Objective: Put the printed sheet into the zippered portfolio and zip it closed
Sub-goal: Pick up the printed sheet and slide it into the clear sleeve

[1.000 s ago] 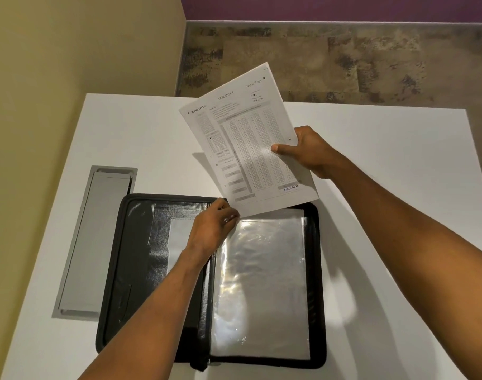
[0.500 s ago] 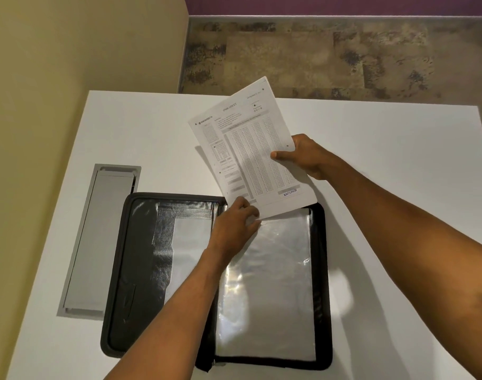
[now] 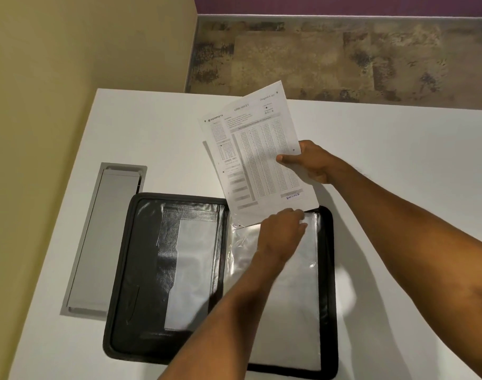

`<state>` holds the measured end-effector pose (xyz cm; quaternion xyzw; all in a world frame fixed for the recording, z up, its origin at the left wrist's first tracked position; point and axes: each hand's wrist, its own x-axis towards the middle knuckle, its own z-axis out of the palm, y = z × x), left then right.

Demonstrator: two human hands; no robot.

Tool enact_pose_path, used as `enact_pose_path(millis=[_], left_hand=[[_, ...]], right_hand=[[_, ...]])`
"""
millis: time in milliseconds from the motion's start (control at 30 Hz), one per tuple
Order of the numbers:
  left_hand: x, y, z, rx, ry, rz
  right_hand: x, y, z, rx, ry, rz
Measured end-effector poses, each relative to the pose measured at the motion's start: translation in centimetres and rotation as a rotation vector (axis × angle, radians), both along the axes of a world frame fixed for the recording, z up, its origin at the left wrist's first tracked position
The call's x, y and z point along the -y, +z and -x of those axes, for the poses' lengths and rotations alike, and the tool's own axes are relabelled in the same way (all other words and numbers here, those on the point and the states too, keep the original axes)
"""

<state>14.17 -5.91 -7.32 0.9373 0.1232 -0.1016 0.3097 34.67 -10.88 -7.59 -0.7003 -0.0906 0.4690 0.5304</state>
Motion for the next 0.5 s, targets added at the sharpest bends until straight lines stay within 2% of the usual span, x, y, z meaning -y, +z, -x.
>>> enact_pose_path(millis=[200,500], left_hand=[[2.3,1.0,-1.2,0.047,-0.063,-0.158],[4.4,3.1,-1.8,-0.049,-0.112,-0.172]], right_hand=[[-0.3,-0.8,0.3,0.022,0.012,0.043],[0.2,-1.6,0.3,-0.033,-0.028,0.096]])
